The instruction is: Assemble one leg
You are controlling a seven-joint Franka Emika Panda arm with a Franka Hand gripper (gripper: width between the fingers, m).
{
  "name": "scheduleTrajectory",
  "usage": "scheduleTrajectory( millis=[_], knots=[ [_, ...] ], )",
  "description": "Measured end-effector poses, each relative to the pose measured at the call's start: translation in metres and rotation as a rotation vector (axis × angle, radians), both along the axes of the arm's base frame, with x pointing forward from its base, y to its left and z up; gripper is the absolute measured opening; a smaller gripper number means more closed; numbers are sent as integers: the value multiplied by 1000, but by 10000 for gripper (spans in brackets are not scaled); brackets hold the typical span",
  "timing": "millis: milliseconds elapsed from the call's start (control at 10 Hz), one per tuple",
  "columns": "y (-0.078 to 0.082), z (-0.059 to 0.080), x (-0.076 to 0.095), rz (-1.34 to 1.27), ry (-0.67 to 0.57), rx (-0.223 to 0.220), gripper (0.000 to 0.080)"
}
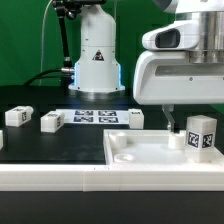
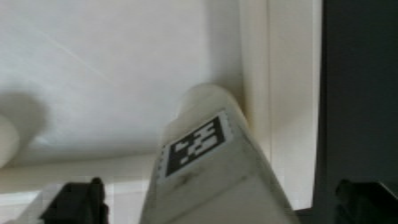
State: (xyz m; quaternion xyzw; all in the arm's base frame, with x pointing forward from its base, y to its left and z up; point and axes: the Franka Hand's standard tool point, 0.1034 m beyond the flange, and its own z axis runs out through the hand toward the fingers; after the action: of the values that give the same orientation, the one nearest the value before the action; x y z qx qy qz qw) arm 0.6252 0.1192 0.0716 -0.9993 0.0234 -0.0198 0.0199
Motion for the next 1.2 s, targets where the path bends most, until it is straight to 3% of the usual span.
scheduleTrajectory(
  millis=[200, 600, 700, 800, 900, 1200],
  knots=[
    [2, 0, -1, 114, -5, -27, 649],
    [-2, -1, -2, 304, 1, -34, 626],
    [-3, -1, -2, 297, 1, -34, 453],
    [-2, -1, -2, 297, 2, -34, 453],
    [-2, -2, -2, 284, 2, -33, 289],
    [-2, -2, -2, 226, 4, -30, 289]
  ],
)
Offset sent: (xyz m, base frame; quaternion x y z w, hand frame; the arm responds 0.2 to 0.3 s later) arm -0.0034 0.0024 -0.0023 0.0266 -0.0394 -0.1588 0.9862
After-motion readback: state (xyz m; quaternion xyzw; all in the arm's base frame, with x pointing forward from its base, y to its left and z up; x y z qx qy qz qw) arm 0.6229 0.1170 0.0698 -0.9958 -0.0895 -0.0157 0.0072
